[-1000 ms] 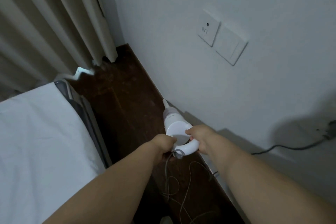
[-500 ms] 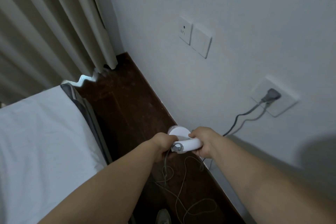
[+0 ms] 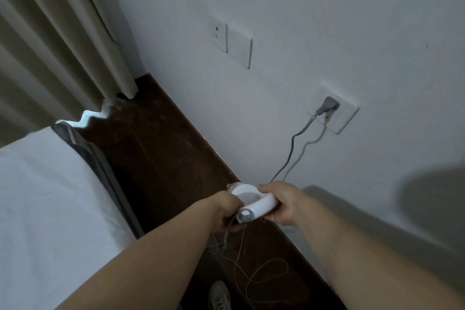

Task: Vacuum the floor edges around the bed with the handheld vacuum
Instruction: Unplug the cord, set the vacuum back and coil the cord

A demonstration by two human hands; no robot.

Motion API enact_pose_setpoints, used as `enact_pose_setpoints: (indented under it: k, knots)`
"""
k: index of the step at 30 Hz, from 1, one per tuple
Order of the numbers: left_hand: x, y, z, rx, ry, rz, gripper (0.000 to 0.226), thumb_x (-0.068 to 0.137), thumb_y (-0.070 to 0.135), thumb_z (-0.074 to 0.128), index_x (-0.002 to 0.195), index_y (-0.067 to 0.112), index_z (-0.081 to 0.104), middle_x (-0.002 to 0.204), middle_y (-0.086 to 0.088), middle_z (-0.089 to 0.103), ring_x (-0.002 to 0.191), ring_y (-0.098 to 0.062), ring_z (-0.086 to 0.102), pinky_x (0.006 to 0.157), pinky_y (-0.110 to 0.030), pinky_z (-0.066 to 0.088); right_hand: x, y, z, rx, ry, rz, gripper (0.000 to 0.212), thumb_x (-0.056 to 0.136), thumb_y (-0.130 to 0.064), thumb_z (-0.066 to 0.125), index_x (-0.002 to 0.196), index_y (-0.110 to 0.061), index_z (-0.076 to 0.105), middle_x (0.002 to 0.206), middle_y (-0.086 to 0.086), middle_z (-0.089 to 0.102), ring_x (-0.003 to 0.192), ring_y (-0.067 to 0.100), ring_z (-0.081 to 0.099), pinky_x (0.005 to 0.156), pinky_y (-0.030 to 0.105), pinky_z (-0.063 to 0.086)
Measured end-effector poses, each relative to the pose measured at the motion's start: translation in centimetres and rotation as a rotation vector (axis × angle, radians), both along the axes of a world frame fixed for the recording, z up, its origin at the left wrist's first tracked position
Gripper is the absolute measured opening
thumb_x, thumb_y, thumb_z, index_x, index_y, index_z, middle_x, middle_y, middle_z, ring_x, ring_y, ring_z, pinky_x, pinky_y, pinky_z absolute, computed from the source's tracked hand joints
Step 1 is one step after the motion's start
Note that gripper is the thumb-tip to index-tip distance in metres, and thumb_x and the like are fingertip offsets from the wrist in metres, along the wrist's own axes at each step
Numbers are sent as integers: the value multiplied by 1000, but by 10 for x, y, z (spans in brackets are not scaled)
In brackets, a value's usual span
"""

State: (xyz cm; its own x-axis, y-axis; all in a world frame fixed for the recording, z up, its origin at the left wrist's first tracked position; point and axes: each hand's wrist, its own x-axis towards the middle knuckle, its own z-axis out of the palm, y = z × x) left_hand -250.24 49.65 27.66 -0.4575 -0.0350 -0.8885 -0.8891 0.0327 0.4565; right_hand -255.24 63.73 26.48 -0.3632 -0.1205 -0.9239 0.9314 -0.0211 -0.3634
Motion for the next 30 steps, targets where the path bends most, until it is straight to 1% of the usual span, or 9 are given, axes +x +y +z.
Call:
enact_pose_setpoints:
  k: [5,8,10,14,19,22,26,28,30]
  knots:
    - [14,-8,-27,-26,-145,-42,38,99,12,47,135,2,39,99,-16,56,82,-25,61,60,-33,57,7,-9,-26,-103,-55,-89,40,88,-10,59,126,-10,49,117,22,58,99,38,60,54,37,56]
    - [15,-19,-50,-126,-188,-113,35,94,20,56,126,5,51,108,-15,61,97,-27,63,85,-38,56,14,-22,-46,-70,-72,-18,40,88,-14,61,126,-12,52,114,21,60,99,36,62,58,38,57]
    - [10,-26,-58,-168,-175,-87,31,92,24,59,119,8,57,106,-12,65,94,-24,65,81,-35,57,16,-29,-54,-30,-84,69,40,86,-16,64,124,-10,53,112,20,62,97,34,63,68,40,57]
    - [-8,-32,-67,-137,-133,19,27,95,29,54,113,10,61,94,-7,69,87,-19,65,65,-29,51,22,-29,-63,-28,-128,182,37,84,-15,66,119,-6,56,104,18,66,77,26,63,65,35,55]
    - [-17,-20,-65,-37,-142,37,41,98,39,47,122,7,57,102,-8,68,76,-15,60,57,-25,44,20,-21,-63,-134,-158,216,34,86,-11,63,119,-4,57,85,13,63,68,20,59,81,40,54]
    - [-23,-12,-69,-40,-176,-13,47,97,42,47,131,9,52,99,-7,63,70,-15,53,58,-25,39,18,-21,-60,-157,-170,273,29,89,-11,59,117,-4,56,85,13,62,69,19,58,85,41,52]
    - [-22,-4,-74,-63,-197,-22,52,97,43,47,133,5,47,103,-10,61,83,-18,52,69,-29,40,16,-15,-60,-195,-218,335,30,88,-11,58,117,-4,57,85,12,61,72,20,58,90,42,51]
    - [-20,0,-76,-53,-208,7,49,97,40,49,130,4,49,92,-9,57,78,-17,50,67,-27,40,16,-11,-60,-202,-231,364,32,86,-13,60,117,-4,58,82,12,62,73,21,58,96,43,48]
    - [-19,5,-79,-34,-223,24,41,96,37,51,120,5,53,75,-5,51,62,-12,44,54,-22,36,14,-7,-61,-189,-226,388,34,86,-13,60,119,-4,57,84,12,62,72,20,58,93,42,49]
